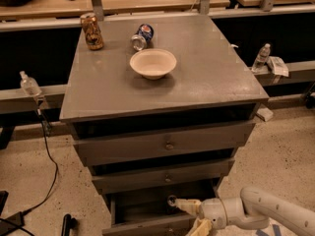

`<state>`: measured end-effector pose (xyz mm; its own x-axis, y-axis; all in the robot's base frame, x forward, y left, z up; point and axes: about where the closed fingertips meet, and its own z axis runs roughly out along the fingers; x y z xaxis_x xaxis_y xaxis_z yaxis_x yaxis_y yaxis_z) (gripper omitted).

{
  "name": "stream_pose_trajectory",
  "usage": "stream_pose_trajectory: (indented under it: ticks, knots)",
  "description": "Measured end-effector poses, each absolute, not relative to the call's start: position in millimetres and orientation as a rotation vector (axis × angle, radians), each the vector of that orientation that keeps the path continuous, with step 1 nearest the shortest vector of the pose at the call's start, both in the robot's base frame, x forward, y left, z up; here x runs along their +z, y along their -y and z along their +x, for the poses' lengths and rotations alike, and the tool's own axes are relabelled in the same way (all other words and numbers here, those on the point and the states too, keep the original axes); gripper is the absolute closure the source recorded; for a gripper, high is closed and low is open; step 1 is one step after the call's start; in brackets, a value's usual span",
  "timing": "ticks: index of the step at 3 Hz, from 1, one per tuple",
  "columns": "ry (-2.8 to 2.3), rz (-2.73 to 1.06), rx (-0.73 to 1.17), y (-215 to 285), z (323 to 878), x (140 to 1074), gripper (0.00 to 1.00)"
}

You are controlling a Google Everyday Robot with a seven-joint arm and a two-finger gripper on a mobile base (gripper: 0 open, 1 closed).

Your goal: Pick redbull can from bottom drawer and place on counter

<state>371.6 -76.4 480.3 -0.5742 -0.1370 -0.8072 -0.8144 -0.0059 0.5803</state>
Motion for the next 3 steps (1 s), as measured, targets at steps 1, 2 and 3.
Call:
stream_pose_trajectory:
  ticks: [1,2,3]
  knots:
    - [-1.864,-0.944,1.665,73,357,436,0.0]
    - [-1.864,-0.944,1.665,73,357,436,0.0]
    - [-1.835,-0.965,1.626,75,371,428,0.0]
